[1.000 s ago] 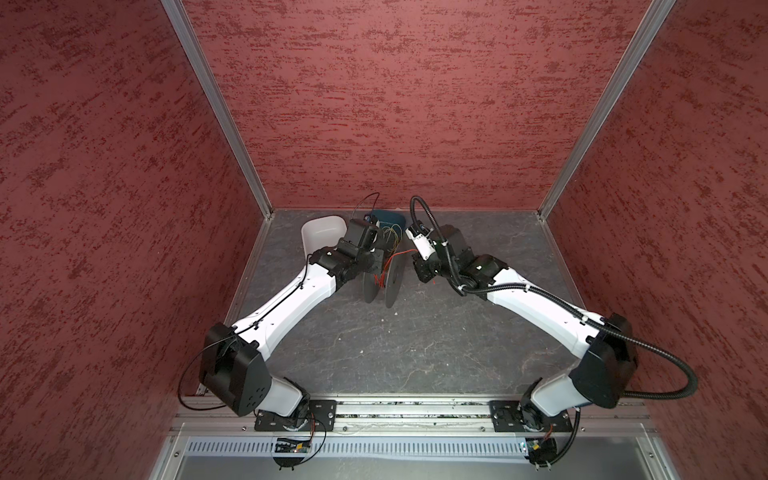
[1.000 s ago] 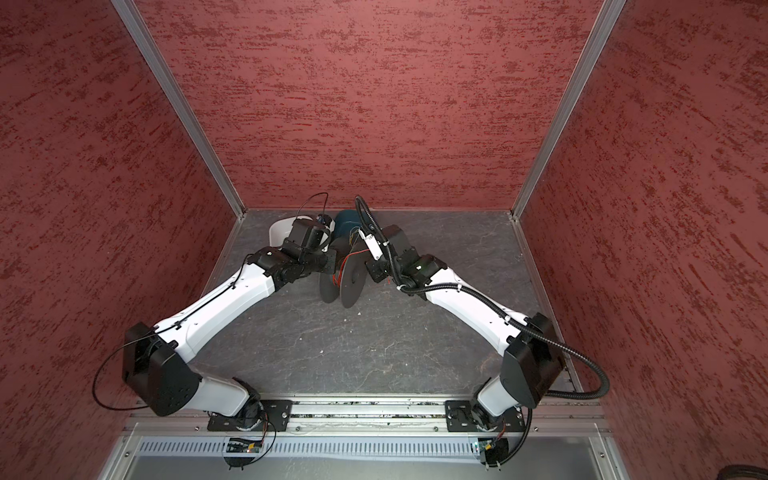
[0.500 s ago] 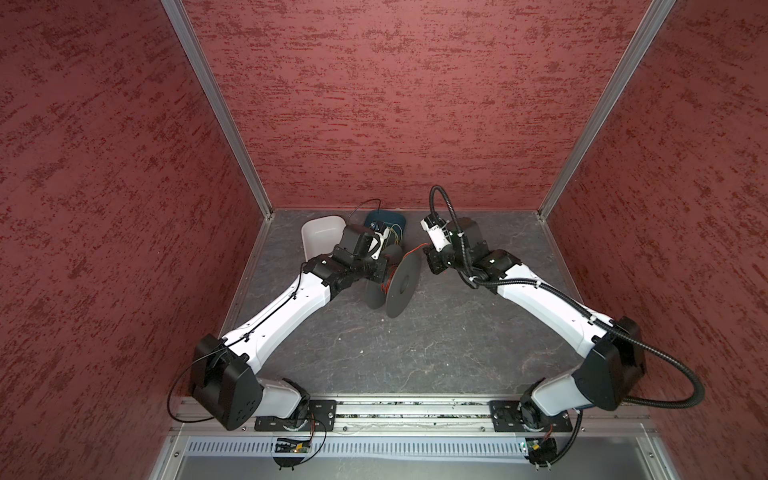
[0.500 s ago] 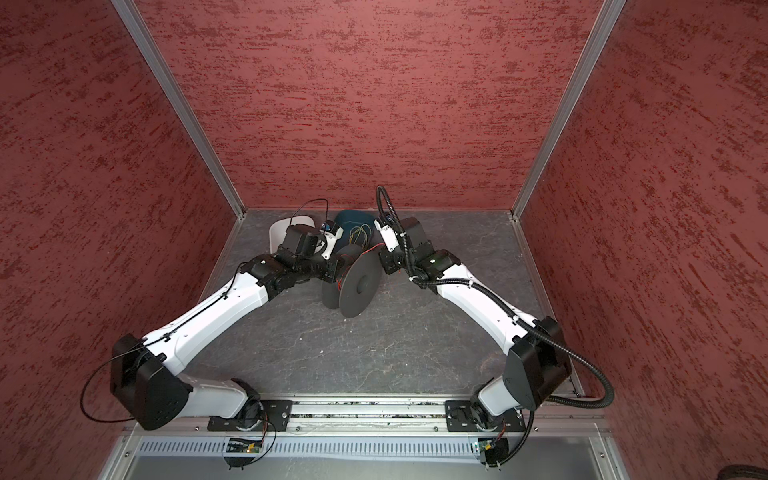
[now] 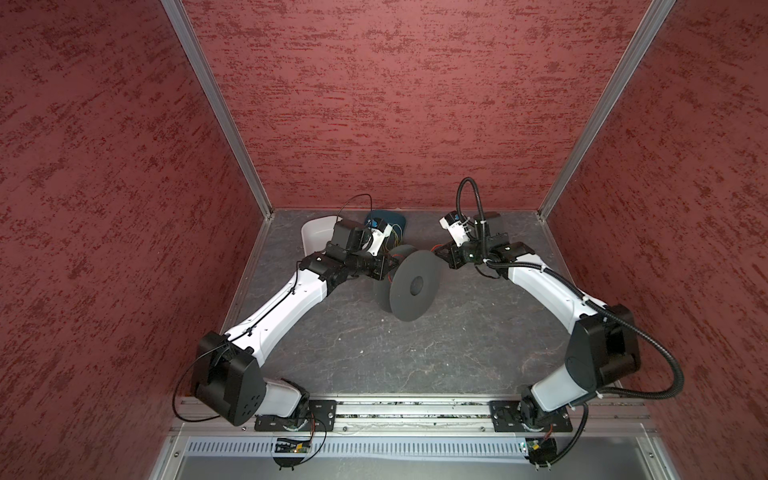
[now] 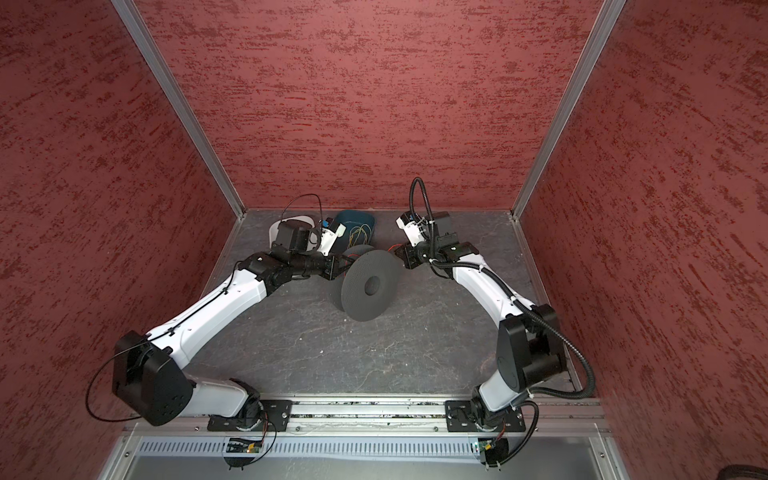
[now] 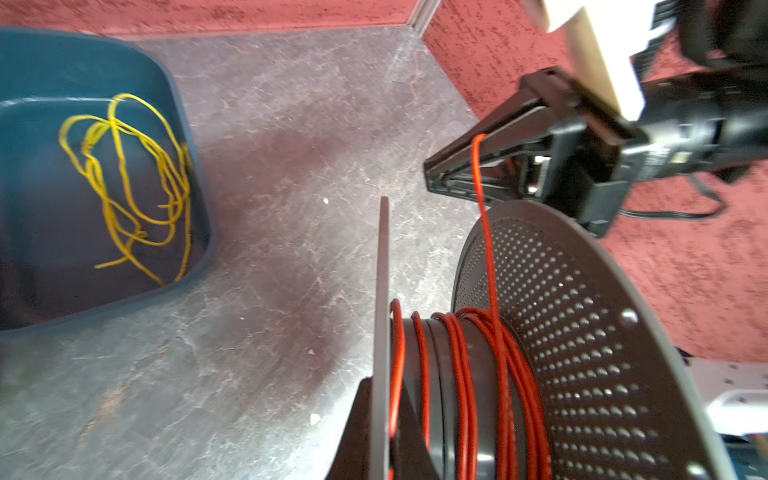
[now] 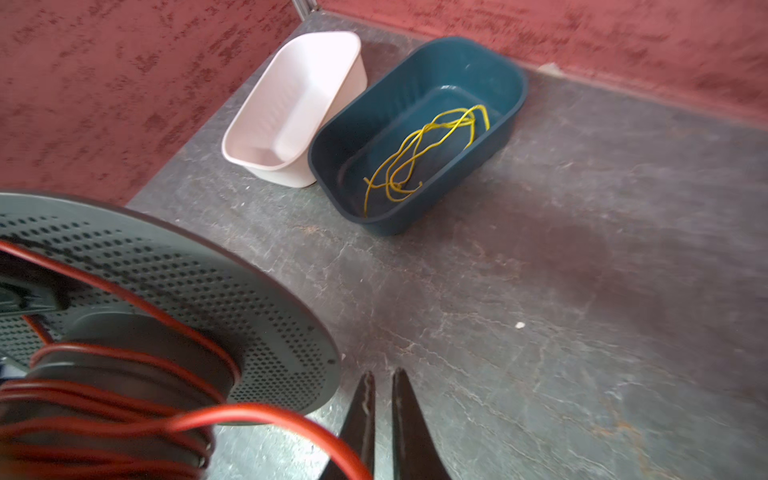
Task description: Wrap the cables
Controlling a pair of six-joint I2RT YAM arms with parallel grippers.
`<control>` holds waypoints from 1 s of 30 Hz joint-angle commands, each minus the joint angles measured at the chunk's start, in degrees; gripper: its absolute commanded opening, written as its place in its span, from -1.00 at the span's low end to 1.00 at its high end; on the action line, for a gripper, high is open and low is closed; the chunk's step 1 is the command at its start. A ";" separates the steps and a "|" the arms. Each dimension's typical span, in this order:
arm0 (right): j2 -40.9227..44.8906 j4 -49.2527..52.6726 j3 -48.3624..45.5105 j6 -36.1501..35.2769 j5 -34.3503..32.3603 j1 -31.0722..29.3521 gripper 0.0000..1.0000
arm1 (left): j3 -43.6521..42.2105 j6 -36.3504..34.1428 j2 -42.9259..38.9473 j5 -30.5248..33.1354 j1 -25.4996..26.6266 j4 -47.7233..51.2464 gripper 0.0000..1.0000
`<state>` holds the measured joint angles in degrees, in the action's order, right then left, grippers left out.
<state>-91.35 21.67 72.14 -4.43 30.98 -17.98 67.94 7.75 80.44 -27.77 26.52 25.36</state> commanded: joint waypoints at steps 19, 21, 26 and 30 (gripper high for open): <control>7.77 -40.33 -24.99 22.05 17.06 2.67 -1.00 | -0.26 16.83 0.58 -18.71 -7.28 -15.38 -1.00; 10.44 -44.00 -26.93 24.99 17.05 2.61 -1.00 | -0.86 20.21 1.10 -19.25 -7.29 -18.03 -1.00; 12.10 -49.31 -30.23 29.39 16.22 2.61 -1.00 | -0.84 24.89 2.63 -19.81 -7.32 -20.36 -1.00; 12.90 -46.71 -30.72 29.89 11.96 2.62 -0.97 | -0.79 27.75 3.10 -19.64 -7.54 -20.42 -1.00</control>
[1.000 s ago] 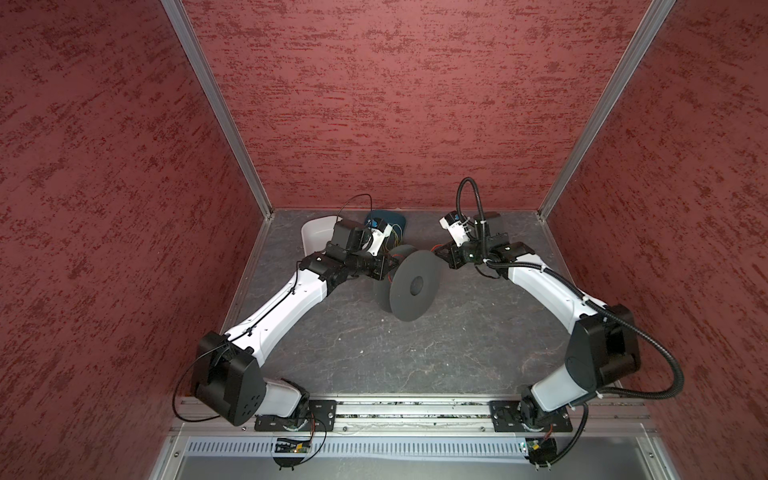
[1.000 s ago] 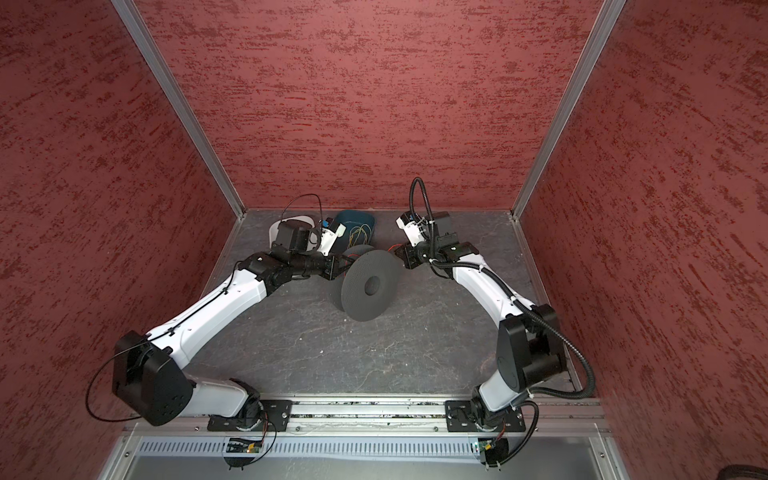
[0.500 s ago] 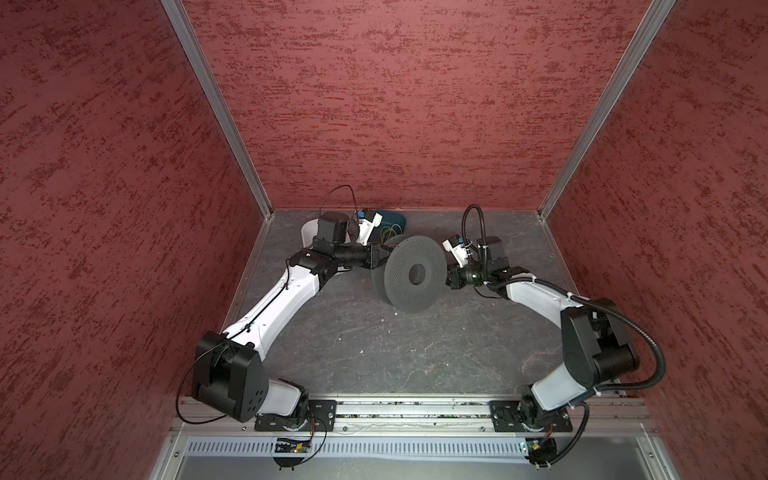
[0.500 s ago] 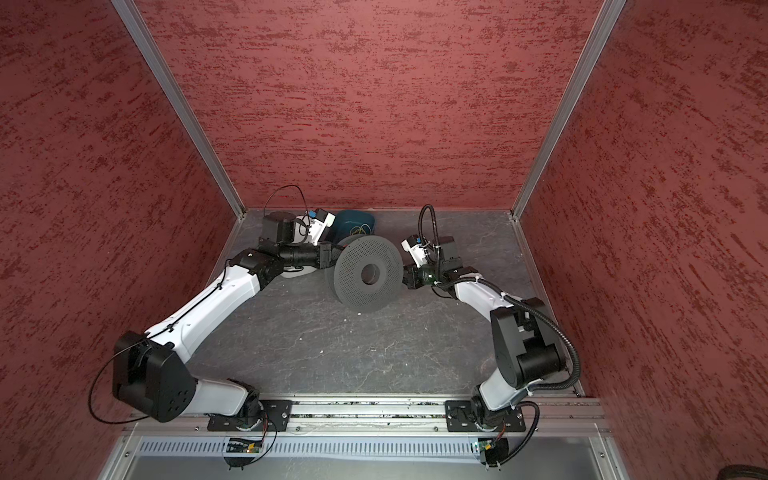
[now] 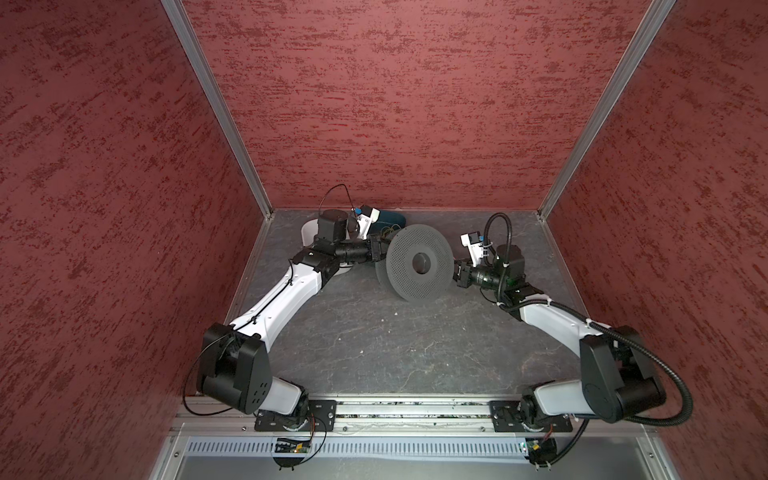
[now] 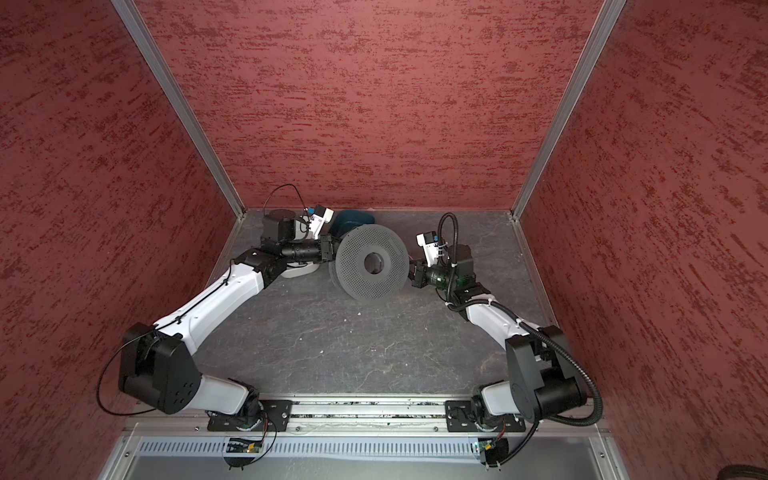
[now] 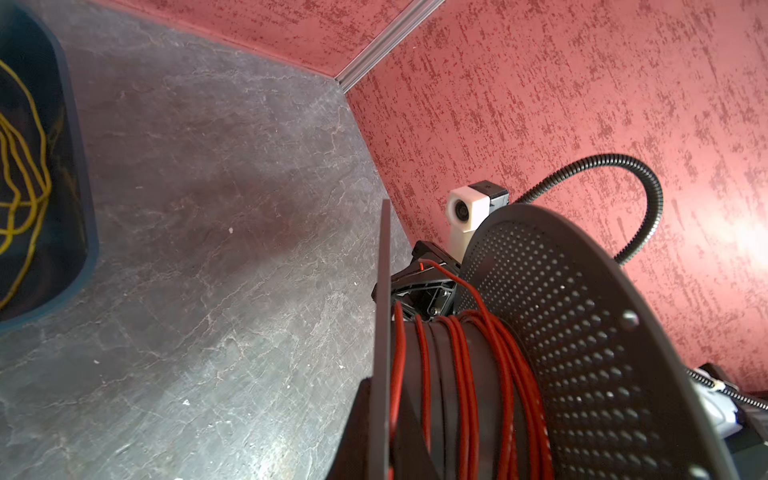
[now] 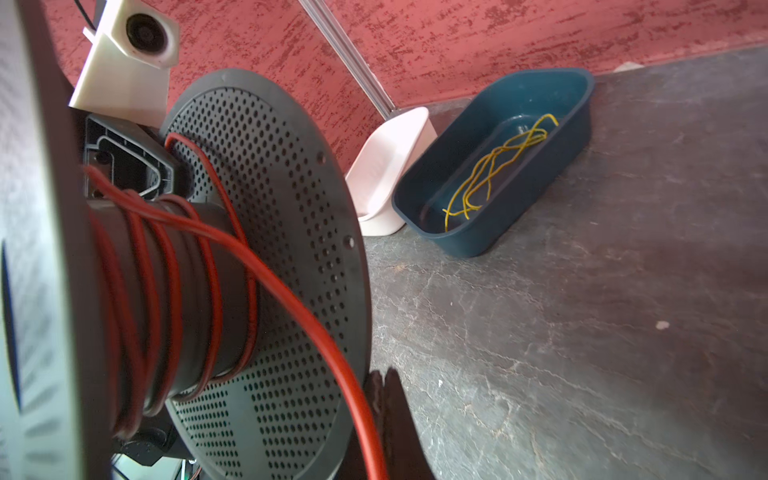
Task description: Wrap the cables
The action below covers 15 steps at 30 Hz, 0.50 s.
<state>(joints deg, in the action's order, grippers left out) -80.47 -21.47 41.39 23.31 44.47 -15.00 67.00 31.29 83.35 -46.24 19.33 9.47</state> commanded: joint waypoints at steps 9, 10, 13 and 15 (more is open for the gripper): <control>3.21 -0.94 0.02 3.85 -4.74 -0.38 -0.65 | 0.32 10.08 1.00 -3.65 -2.10 -5.86 -1.00; 3.18 -0.60 0.06 3.63 -4.93 -0.38 -0.59 | 0.32 10.49 1.06 -3.84 -2.33 -6.02 -1.00; 2.89 0.97 0.63 2.66 -5.63 -0.35 -0.56 | 0.90 10.64 1.56 -4.46 -2.59 -5.53 -1.00; 2.85 1.98 1.06 2.27 -6.26 -0.37 -0.54 | 1.23 10.88 1.83 -4.63 -2.63 -5.04 -1.00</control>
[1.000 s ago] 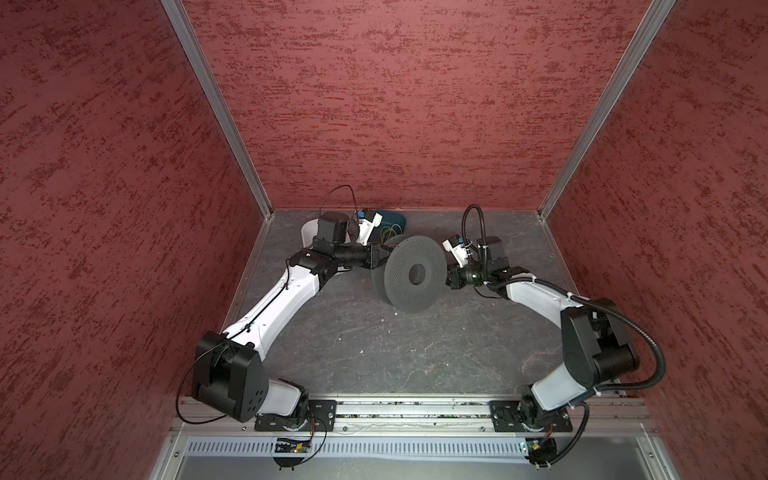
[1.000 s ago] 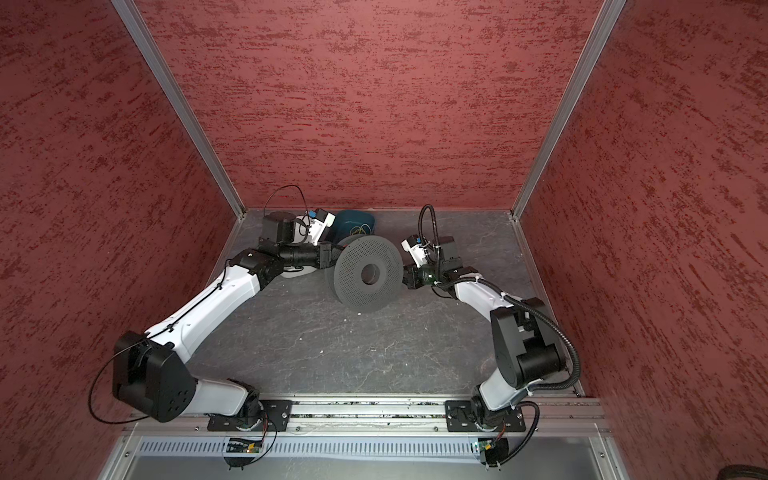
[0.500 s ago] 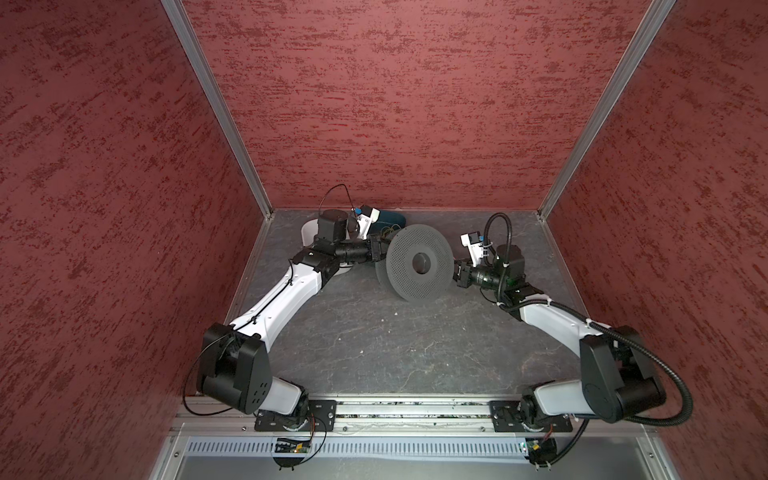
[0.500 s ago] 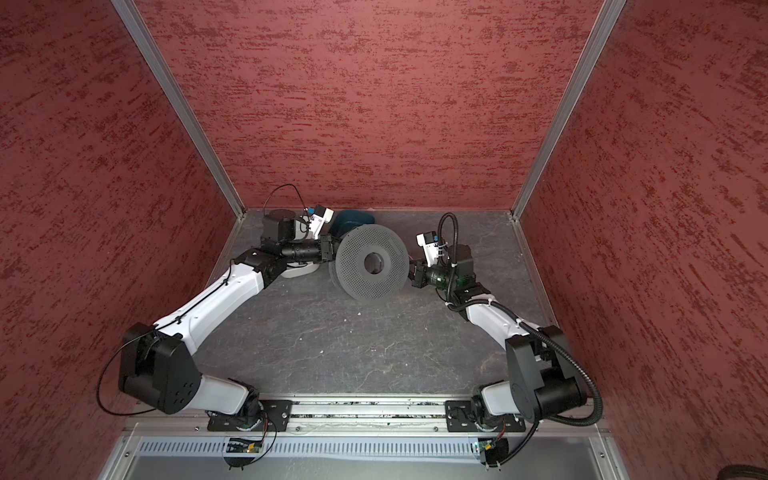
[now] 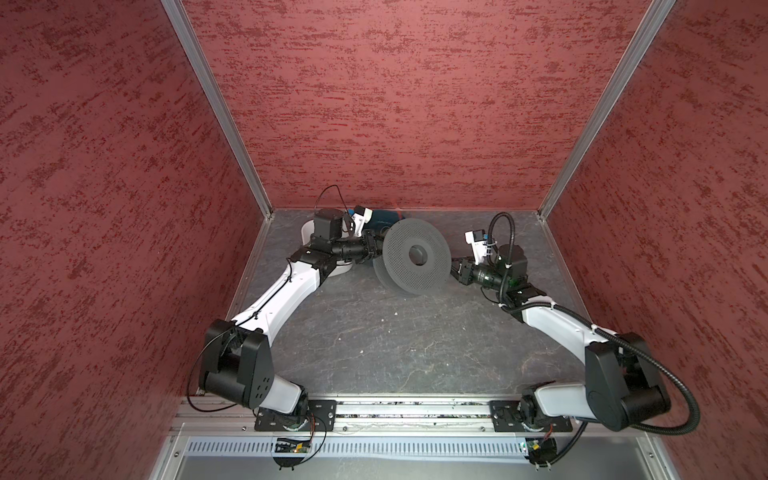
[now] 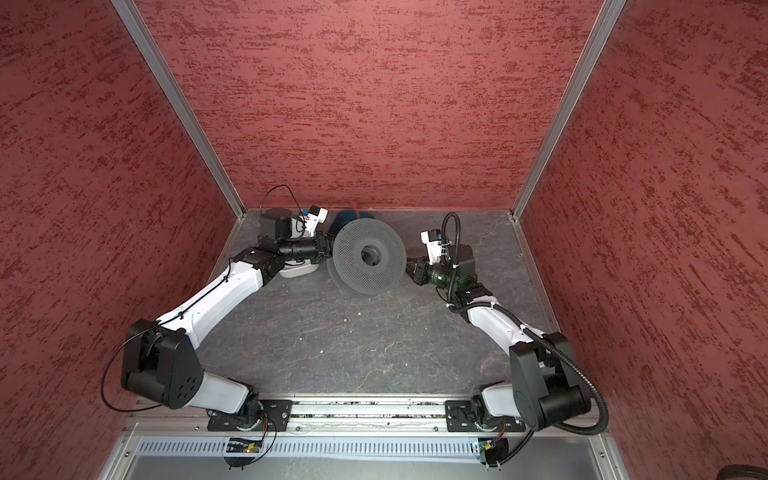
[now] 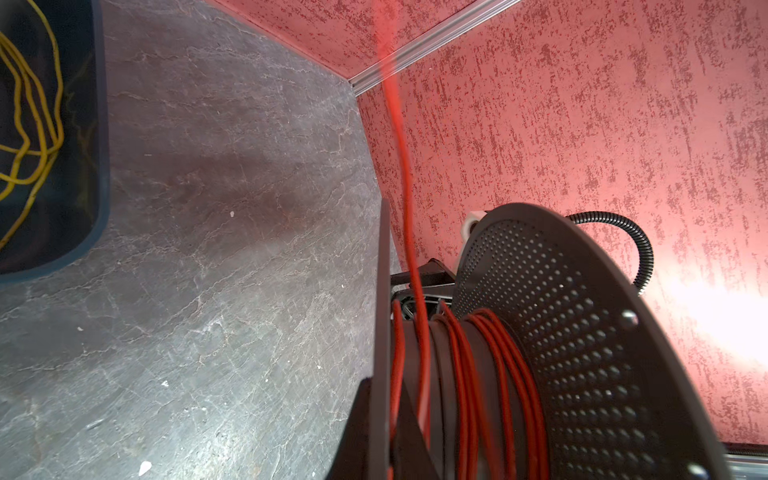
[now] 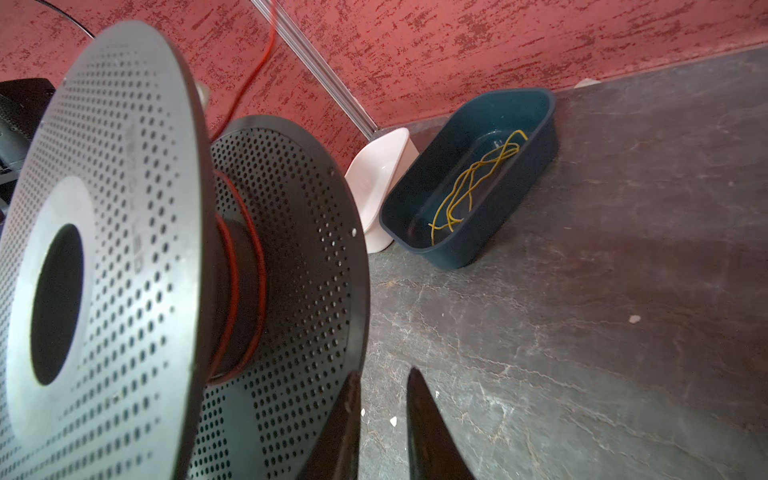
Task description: Wrap the cables
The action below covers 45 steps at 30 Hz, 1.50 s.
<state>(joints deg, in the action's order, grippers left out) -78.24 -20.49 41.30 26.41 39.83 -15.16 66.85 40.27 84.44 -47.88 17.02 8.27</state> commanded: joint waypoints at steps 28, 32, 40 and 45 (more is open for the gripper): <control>10.11 12.48 2.44 1.62 -4.06 0.04 0.20 | -2.85 11.69 4.08 -10.17 -3.72 -16.25 -1.00; 10.51 14.97 3.17 4.26 -3.87 1.14 0.20 | -2.67 12.20 5.25 -10.76 -4.00 -17.08 -1.00; 13.89 11.83 0.18 11.45 3.45 4.95 0.21 | -3.09 15.20 7.94 -12.31 -4.71 -21.70 -1.00; 12.37 -1.32 -3.02 21.07 10.36 5.68 0.20 | -3.02 17.07 9.63 -13.37 -4.47 -24.43 -1.00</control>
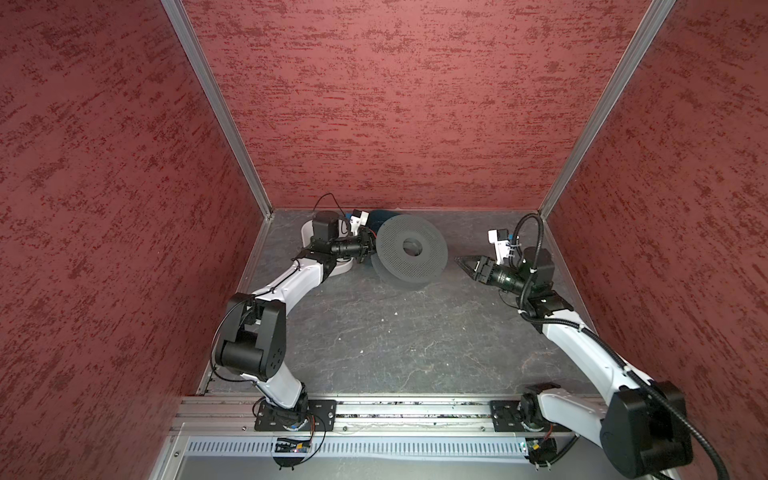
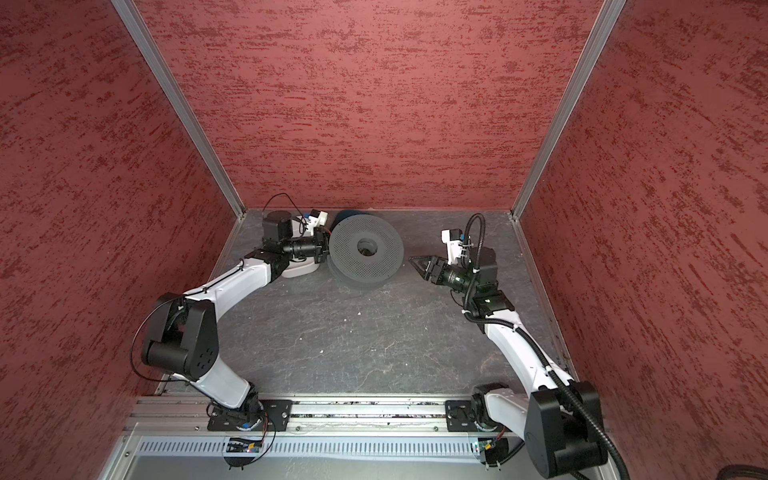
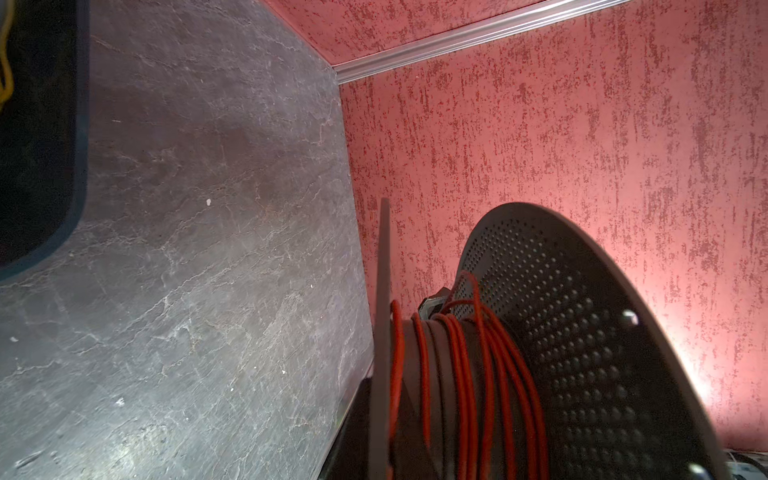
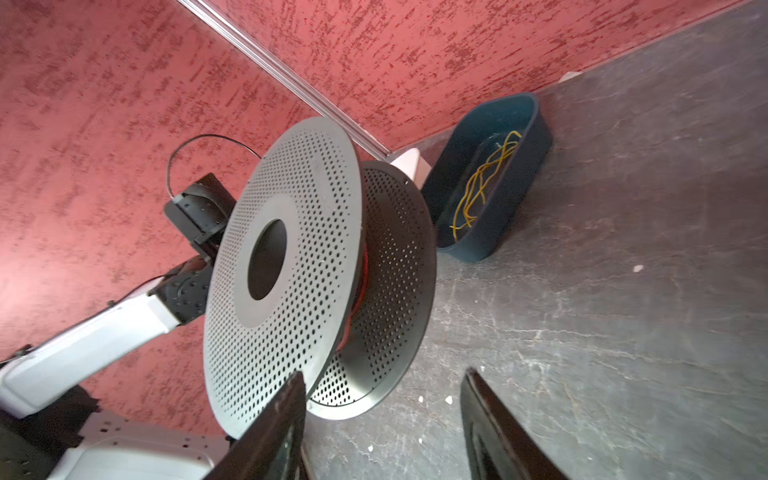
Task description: Wrap the cables
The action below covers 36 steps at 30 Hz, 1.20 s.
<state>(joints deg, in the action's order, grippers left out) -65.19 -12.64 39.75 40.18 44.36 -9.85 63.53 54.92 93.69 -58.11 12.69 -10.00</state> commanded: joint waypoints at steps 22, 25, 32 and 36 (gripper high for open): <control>-17.43 -45.18 -2.56 32.13 10.85 0.28 -0.36 | 1.63 3.97 7.23 -4.52 3.70 -11.67 -1.00; -19.62 -49.22 -2.83 34.57 11.10 0.19 -0.47 | 1.90 4.22 8.04 -4.63 4.09 -11.93 -1.00; -22.80 -53.62 -3.30 37.38 11.01 0.18 -0.64 | 3.32 4.52 9.40 -4.97 5.08 -12.06 -1.00; -23.68 -54.53 -3.13 38.10 10.97 0.25 -0.82 | 3.67 4.67 9.89 -5.17 5.41 -12.04 -1.00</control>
<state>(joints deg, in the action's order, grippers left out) -88.23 -61.93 36.69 77.87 54.78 -9.52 64.69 58.33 103.42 -61.08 17.17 -19.35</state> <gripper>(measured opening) 0.105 0.090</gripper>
